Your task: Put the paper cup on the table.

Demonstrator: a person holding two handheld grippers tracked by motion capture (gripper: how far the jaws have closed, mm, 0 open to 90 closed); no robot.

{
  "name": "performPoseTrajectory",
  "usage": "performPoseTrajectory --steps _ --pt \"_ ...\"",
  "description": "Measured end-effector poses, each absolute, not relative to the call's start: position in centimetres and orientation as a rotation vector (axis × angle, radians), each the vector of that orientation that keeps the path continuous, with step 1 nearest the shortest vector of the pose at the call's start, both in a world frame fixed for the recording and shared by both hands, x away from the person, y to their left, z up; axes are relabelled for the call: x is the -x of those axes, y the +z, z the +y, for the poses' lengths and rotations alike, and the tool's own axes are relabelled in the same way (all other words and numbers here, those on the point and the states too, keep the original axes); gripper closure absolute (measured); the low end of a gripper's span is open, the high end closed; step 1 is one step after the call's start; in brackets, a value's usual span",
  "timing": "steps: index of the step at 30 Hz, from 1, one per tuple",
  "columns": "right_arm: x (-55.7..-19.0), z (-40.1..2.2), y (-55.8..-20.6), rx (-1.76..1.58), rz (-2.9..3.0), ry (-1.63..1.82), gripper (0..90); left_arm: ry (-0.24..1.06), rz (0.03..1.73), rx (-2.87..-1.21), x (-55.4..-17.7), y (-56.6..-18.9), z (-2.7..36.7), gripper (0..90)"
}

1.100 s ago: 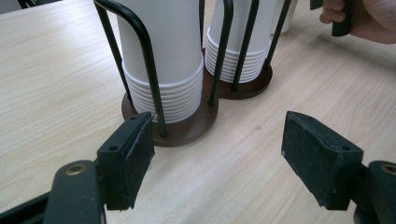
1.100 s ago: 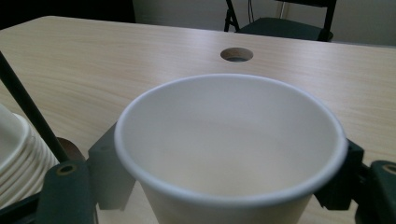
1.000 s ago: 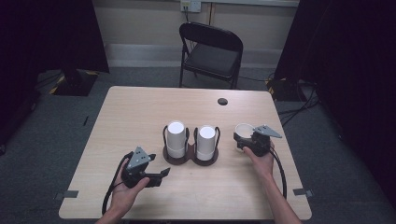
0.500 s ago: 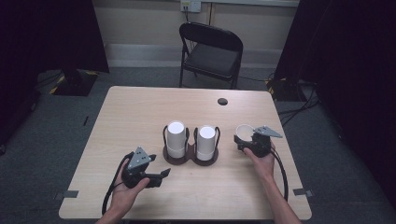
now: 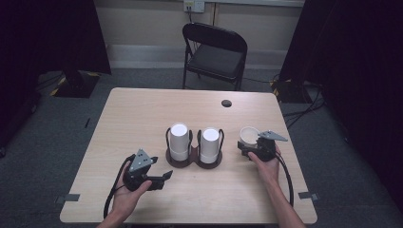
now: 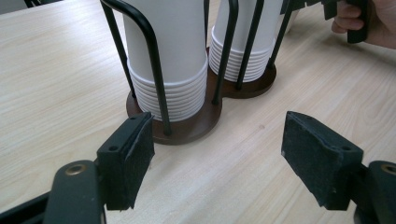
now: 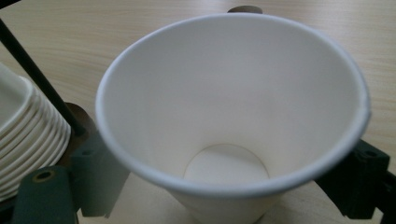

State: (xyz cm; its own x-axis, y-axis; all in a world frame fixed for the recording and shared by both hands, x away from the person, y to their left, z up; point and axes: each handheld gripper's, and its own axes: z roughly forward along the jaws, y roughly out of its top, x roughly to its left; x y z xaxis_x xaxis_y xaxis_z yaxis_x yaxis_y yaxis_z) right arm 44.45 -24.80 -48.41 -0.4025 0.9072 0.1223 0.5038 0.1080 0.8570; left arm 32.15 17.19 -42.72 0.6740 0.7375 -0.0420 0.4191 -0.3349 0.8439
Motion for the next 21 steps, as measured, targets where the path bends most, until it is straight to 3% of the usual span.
performPoseTrajectory --steps 21 --pt "-42.7 -25.4 -47.6 -1.388 2.002 1.151 14.1 0.45 0.922 -1.955 -32.3 -42.6 17.6 25.2"
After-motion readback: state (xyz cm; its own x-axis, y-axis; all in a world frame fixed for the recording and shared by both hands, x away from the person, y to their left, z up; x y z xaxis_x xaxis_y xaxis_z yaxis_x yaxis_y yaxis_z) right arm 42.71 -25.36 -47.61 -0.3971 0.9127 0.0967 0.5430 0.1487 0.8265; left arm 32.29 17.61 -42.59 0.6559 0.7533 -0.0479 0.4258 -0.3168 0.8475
